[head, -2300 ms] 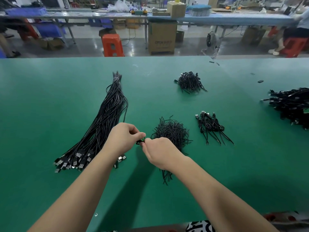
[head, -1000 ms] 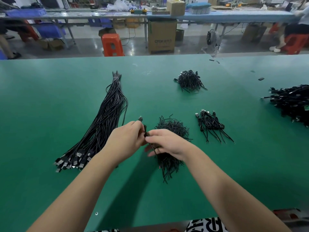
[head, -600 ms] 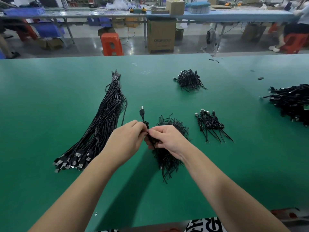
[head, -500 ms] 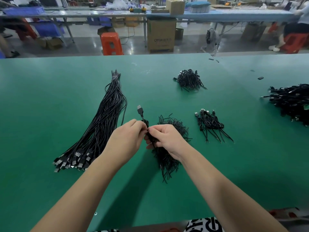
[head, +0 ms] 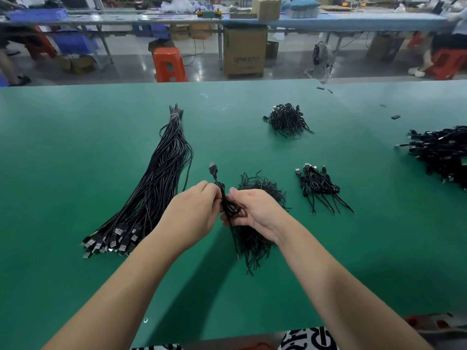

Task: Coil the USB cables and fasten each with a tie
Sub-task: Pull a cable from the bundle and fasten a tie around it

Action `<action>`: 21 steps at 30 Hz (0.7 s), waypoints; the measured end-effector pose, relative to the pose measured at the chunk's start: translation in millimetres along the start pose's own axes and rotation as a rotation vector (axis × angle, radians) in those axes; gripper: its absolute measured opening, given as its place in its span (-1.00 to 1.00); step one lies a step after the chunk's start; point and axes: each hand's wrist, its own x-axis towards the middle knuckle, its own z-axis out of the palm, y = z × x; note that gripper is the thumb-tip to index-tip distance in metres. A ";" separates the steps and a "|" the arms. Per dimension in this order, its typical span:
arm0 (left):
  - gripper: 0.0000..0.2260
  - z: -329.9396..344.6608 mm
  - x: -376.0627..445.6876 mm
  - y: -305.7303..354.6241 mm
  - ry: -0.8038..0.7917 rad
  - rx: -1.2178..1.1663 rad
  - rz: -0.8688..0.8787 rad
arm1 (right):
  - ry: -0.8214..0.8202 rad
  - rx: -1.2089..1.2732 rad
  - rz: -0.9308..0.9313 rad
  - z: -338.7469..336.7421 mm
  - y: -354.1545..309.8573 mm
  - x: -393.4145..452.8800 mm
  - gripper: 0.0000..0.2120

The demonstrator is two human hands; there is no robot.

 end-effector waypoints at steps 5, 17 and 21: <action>-0.89 -0.8 2.8 -8.1 -0.038 -0.537 -0.384 | -0.036 -0.273 -0.250 -7.9 -3.4 -1.3 -0.52; -0.95 5.0 -0.5 7.1 0.077 -0.234 -0.245 | 0.174 -0.383 -0.286 2.3 -0.6 6.2 -0.88; -0.82 3.9 -5.3 4.1 0.113 0.064 0.066 | 0.104 -0.246 -0.154 7.3 -5.5 2.9 -0.81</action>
